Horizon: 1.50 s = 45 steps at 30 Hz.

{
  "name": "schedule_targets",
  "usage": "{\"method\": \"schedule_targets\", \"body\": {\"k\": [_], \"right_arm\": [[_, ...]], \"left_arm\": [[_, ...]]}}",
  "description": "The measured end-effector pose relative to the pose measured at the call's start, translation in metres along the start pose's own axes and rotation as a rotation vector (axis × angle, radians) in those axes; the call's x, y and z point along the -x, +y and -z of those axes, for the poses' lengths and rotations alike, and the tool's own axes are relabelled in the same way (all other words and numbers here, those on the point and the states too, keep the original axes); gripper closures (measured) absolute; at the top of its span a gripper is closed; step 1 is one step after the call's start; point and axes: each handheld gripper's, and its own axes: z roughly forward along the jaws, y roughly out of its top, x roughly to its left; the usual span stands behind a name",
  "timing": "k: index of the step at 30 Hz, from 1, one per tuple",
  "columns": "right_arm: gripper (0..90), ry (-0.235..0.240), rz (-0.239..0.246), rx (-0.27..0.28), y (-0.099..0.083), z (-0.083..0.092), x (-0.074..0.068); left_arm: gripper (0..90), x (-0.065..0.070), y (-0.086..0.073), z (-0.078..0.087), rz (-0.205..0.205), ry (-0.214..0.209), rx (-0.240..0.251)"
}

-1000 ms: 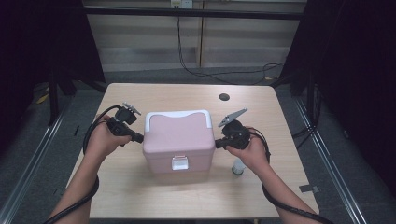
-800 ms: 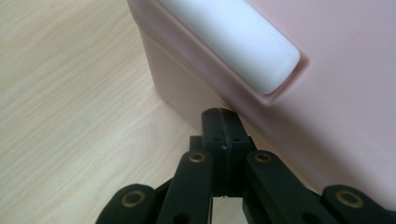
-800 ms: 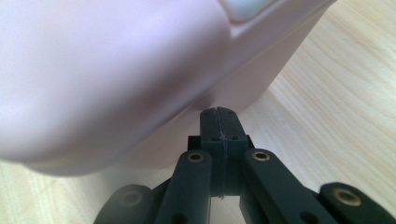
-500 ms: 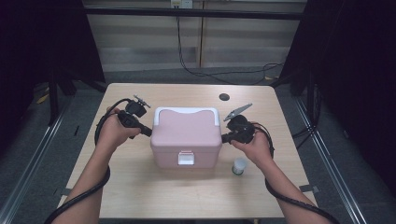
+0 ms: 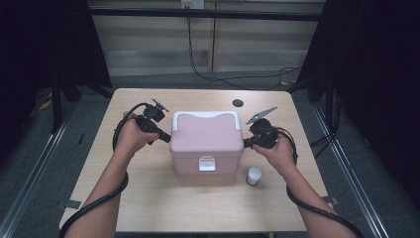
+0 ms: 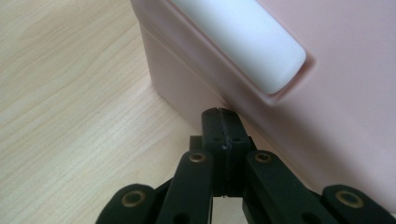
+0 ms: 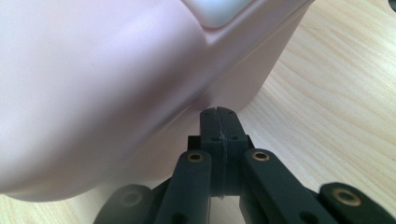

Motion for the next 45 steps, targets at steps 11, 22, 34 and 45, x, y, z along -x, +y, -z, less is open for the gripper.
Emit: {"method": "schedule_targets", "body": {"k": [11, 22, 34, 45], "right_arm": [[90.0, -0.004, -0.002, 0.002, 0.0, 0.002, 0.0], [90.0, 0.025, -0.003, 0.002, 0.006, -0.004, -0.009], [90.0, 0.042, -0.002, 0.017, 0.005, 0.0, -0.01], [90.0, 0.041, 0.03, -0.01, 0.003, 0.004, -0.025]], "left_arm": [[90.0, 0.002, -0.002, 0.007, 0.008, 0.0, 0.023], [90.0, -0.002, -0.016, 0.016, 0.022, 0.006, 0.023], [90.0, 0.002, -0.02, 0.016, 0.025, -0.008, 0.002], [90.0, 0.009, -0.036, 0.017, 0.029, -0.015, -0.001]]}}
